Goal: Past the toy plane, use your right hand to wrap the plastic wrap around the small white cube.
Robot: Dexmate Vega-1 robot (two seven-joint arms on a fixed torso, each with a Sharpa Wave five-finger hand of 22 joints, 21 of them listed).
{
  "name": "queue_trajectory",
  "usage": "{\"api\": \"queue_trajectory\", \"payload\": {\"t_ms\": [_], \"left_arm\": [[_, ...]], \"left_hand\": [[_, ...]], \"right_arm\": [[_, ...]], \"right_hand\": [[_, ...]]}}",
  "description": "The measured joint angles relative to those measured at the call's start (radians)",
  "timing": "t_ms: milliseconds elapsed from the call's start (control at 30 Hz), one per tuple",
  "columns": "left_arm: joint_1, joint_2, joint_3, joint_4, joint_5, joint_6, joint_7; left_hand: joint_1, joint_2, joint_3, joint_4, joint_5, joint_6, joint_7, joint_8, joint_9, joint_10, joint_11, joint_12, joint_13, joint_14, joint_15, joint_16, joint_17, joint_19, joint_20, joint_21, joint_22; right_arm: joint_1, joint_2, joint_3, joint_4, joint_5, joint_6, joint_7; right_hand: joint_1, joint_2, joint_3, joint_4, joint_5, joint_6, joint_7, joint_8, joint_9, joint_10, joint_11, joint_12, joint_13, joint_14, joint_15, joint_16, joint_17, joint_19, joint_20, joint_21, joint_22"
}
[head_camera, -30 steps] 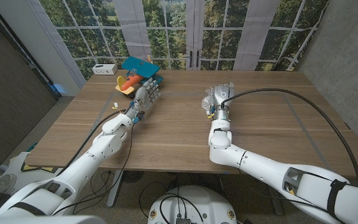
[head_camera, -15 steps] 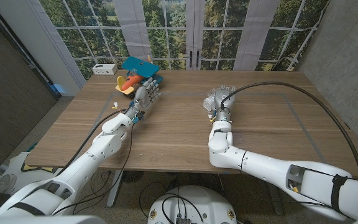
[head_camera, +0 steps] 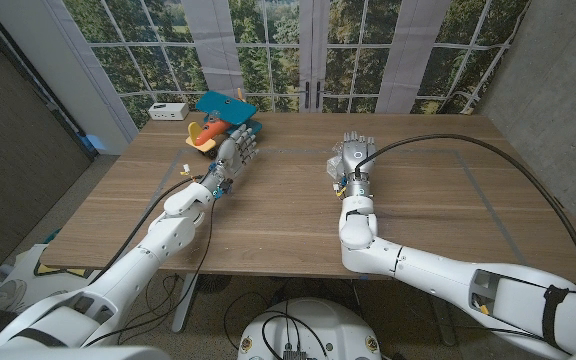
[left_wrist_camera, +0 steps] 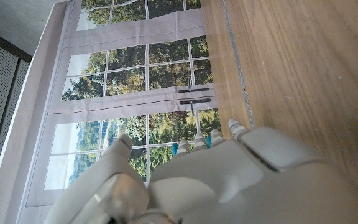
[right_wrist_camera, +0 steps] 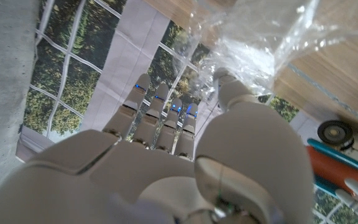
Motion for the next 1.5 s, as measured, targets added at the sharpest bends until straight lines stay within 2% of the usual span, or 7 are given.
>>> {"api": "queue_trajectory", "payload": {"t_ms": [200,333,533,900,1033,1233,1500], "left_arm": [[0.003,0.001,-0.001,-0.004,-0.001,0.001,0.004],[0.003,0.001,-0.001,-0.004,-0.001,0.002,0.005],[-0.002,-0.002,-0.001,0.004,-0.002,0.003,0.002],[-0.018,-0.009,0.003,0.024,-0.002,0.006,-0.009],[-0.022,-0.011,0.004,0.030,-0.002,0.007,-0.010],[-0.023,-0.012,0.004,0.031,-0.002,0.010,-0.010],[-0.010,-0.006,0.001,0.015,-0.004,0.015,0.003]], "left_hand": [[0.002,0.000,0.000,0.000,-0.004,0.000,0.000,0.000,0.000,0.000,0.000,0.000,0.000,0.000,0.000,0.000,0.000,0.000,0.000,0.000,0.000],[0.002,0.000,-0.004,-0.004,-0.004,0.000,0.000,0.000,0.000,0.000,0.000,0.000,0.000,0.000,0.000,0.000,0.000,0.000,0.000,0.000,0.000],[0.002,0.000,0.000,-0.008,-0.004,0.000,0.000,0.000,0.000,0.000,0.000,0.000,0.000,0.000,0.000,0.000,0.000,0.000,0.000,0.000,0.000],[0.002,0.000,0.000,-0.008,-0.004,0.000,0.000,0.000,0.000,0.000,0.000,0.000,0.000,0.000,0.000,0.000,0.000,0.000,0.000,0.000,0.000],[0.002,0.000,0.000,-0.008,-0.004,0.000,0.000,0.000,0.000,0.000,0.000,0.000,0.000,0.000,0.000,0.000,0.000,0.000,0.000,0.000,0.000],[0.007,0.005,0.003,-0.012,-0.004,0.000,0.000,0.000,0.000,0.000,0.000,0.000,0.000,0.000,0.000,0.000,0.000,0.000,0.000,0.000,0.000],[0.007,0.005,0.004,-0.012,-0.004,0.000,0.000,0.000,0.000,0.000,0.000,0.000,0.000,0.000,0.000,0.000,0.000,0.000,0.000,0.000,0.000]], "right_arm": [[-0.033,-0.031,0.048,-0.049,0.007,0.099,-0.024],[-0.056,-0.043,0.077,-0.080,-0.012,0.117,-0.028],[-0.070,-0.054,0.082,-0.105,-0.072,0.095,-0.007],[-0.101,-0.096,0.085,-0.179,-0.177,0.051,0.086],[-0.120,-0.107,0.105,-0.199,-0.177,0.094,0.083],[-0.163,-0.137,0.172,-0.251,-0.118,0.210,0.073],[-0.188,-0.161,0.249,-0.312,-0.004,0.354,0.166]], "right_hand": [[0.038,0.075,0.031,-0.014,-0.019,0.110,-0.008,0.025,-0.004,0.060,-0.018,0.008,-0.009,0.041,-0.004,0.012,-0.008,0.017,-0.006,0.004,0.000],[0.156,0.067,0.079,-0.047,-0.037,0.137,-0.038,0.021,-0.005,0.074,-0.033,0.000,-0.019,0.047,-0.003,0.008,-0.028,0.015,-0.009,0.004,0.000],[0.372,0.086,0.107,-0.039,-0.052,0.314,-0.081,0.033,-0.008,0.107,-0.128,-0.007,-0.036,0.031,-0.004,0.008,-0.010,-0.044,-0.034,0.004,0.008],[0.451,0.109,0.106,-0.005,-0.048,0.350,-0.068,-0.017,-0.007,0.254,-0.104,0.025,-0.030,0.094,-0.008,0.032,0.007,-0.047,-0.048,0.061,0.017],[0.328,0.099,0.058,0.075,-0.060,0.303,-0.041,-0.042,-0.001,0.241,-0.059,0.007,-0.030,0.127,-0.013,0.032,-0.010,0.003,-0.049,0.098,0.013],[-0.037,0.084,-0.070,0.273,-0.064,0.214,0.013,-0.057,0.003,0.157,0.014,-0.046,-0.037,0.067,-0.008,-0.017,-0.049,-0.030,-0.006,0.104,0.001],[-0.386,0.051,-0.226,0.299,-0.057,0.055,-0.057,-0.068,-0.009,-0.199,0.094,-0.070,-0.065,-0.228,0.055,-0.060,-0.061,-0.255,0.134,-0.001,0.000]]}}
